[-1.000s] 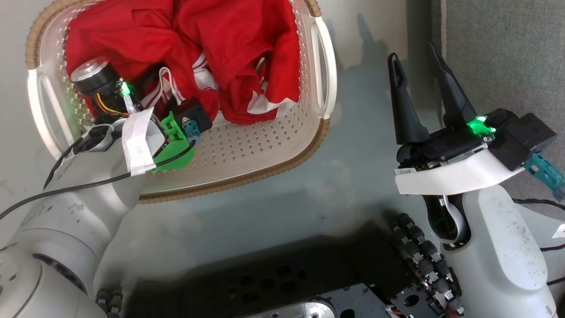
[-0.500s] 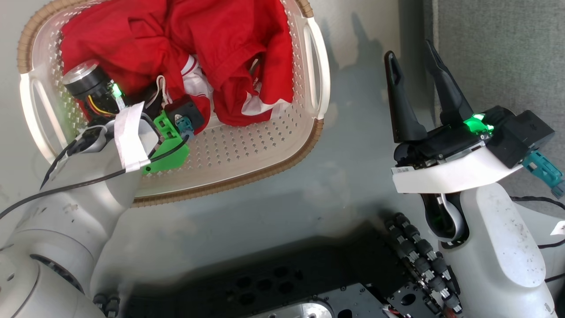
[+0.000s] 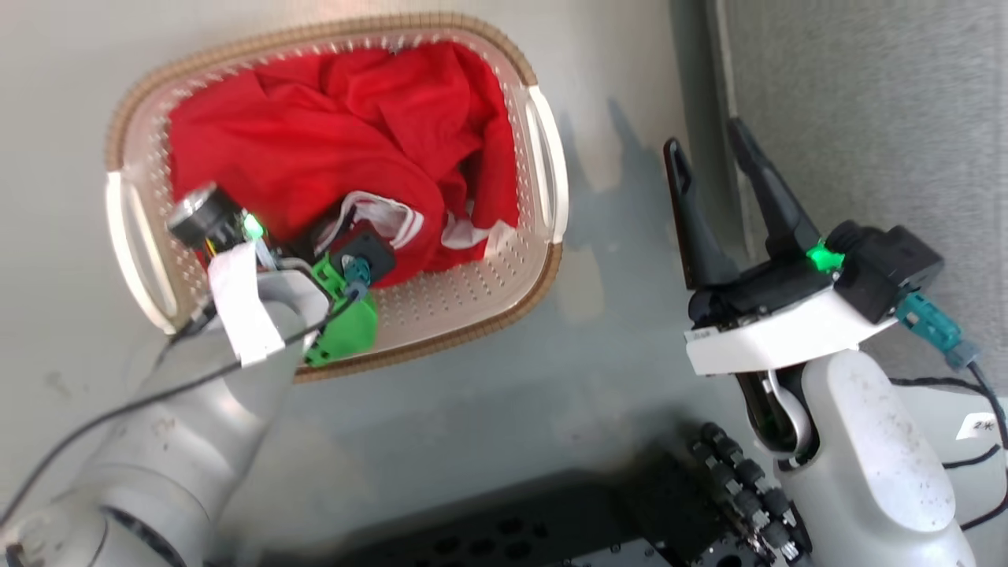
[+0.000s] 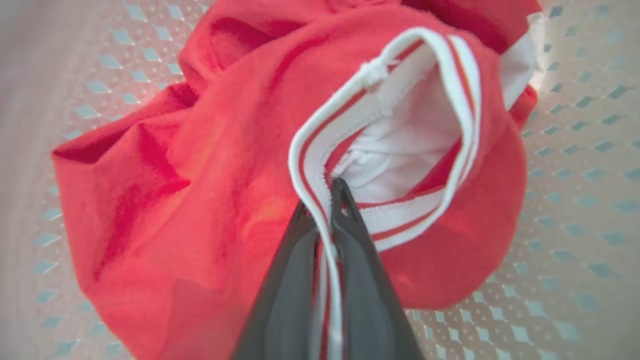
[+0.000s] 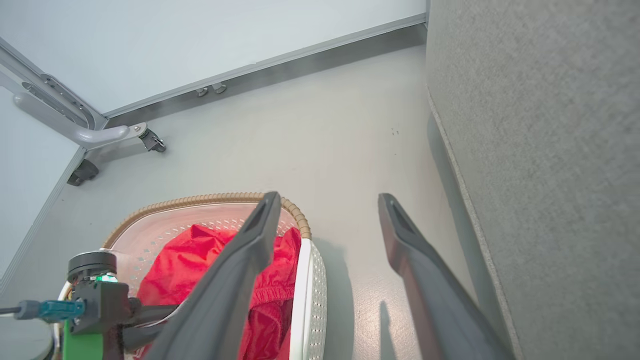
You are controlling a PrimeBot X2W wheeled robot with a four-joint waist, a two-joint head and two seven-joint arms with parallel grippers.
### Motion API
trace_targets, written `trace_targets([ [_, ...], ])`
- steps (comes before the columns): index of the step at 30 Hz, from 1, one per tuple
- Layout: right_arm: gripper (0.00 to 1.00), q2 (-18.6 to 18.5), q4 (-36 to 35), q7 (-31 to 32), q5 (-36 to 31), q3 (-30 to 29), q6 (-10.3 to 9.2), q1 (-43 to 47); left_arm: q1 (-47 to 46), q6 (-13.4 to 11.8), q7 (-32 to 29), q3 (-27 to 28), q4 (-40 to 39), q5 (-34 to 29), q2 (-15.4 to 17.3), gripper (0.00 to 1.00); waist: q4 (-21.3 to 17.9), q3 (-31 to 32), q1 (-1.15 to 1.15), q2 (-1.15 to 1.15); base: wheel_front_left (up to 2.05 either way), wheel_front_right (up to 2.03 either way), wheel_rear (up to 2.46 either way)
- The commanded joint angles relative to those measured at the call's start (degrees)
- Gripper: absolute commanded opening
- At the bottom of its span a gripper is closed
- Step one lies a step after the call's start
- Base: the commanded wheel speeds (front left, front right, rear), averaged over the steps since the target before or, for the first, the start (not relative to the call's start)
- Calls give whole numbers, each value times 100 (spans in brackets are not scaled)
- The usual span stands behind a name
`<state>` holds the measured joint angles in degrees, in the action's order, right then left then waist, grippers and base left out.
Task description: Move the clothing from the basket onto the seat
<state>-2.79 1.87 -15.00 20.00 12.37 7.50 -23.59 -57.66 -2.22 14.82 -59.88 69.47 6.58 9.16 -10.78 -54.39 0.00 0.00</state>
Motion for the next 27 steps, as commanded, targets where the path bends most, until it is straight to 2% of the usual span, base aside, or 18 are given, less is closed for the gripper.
trace_targets([
  [1, 100, -17, 54, -28, -55, 16, -2, 138, 191, -64, 37, 87, -159, 102, -7, 0, 93, 722, 0, 0, 0, 0, 0],
  [8, 100, -19, 280, -28, -175, 107, -2, 578, 1040, -351, 39, 501, -1270, 506, 136, 0, 184, 1781, 0, 0, 0, 0, 0],
  [14, 100, -23, 575, -28, -359, 276, -2, 1144, 1853, -489, 41, 943, -2127, 830, 173, 0, 284, 2843, 0, 0, 0, 0, 0],
  [16, 100, -20, 662, -28, -405, 312, -2, 1323, 2152, -467, 41, 1160, -2391, 1013, 127, 0, 314, 3169, 0, 0, 0, 0, 0],
  [27, 100, -22, 1019, -28, -514, 538, -2, 2188, 3309, -435, 42, 1891, -3687, 1113, -75, 0, 464, 4659, 0, 0, 0, 0, 0],
])
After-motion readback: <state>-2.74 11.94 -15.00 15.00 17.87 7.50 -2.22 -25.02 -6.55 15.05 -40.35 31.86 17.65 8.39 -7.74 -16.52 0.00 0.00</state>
